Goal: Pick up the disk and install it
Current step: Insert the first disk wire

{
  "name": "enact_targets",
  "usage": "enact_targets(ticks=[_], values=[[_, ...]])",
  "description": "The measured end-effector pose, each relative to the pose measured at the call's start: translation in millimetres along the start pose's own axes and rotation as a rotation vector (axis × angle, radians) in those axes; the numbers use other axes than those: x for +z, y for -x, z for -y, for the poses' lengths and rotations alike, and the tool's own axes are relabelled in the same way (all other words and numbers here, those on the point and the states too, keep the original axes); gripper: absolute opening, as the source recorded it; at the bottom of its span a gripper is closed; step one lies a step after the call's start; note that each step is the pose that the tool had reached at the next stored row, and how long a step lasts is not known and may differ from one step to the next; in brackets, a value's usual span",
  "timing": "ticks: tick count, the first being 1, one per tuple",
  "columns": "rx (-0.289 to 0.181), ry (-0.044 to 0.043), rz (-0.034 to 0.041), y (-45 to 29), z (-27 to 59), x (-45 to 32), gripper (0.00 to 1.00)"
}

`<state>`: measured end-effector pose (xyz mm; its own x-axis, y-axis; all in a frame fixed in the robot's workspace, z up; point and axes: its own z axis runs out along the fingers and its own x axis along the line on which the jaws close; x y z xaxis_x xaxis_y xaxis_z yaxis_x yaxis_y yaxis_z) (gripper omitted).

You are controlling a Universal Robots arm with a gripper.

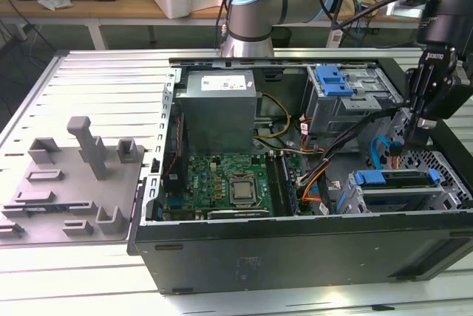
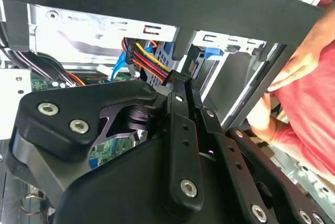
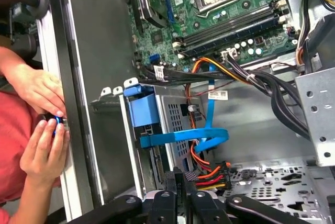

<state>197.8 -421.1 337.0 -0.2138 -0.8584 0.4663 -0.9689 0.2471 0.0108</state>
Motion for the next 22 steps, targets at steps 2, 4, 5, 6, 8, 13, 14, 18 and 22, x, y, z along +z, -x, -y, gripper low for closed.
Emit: enact_targets(ticks=[2, 4, 5, 6, 8, 13, 14, 18, 22], values=[[0.002, -0.0109, 0.0119, -0.1, -0.7, 0.1, 0.17], [0.009, -0.0285, 0.0307, -0.8, -3.3, 0.4, 0.17], [0.011, -0.0328, 0.0345, -1.1, -4.9, 0.6, 0.17], [0.015, -0.0409, 0.0397, -1.9, -8.9, 1.1, 0.17], [0.022, -0.0547, 0.0483, -3.9, -17.1, 2.2, 0.17], [0.035, -0.0806, 0.0751, -6.7, -23.3, 3.8, 0.17], [0.037, -0.0834, 0.0786, -7.1, -23.7, 4.0, 0.17], [0.045, -0.0989, 0.0947, -11.7, -28.0, 5.8, 0.17], [0.048, -0.105, 0.0999, -18.9, -31.1, 9.1, 0.17]])
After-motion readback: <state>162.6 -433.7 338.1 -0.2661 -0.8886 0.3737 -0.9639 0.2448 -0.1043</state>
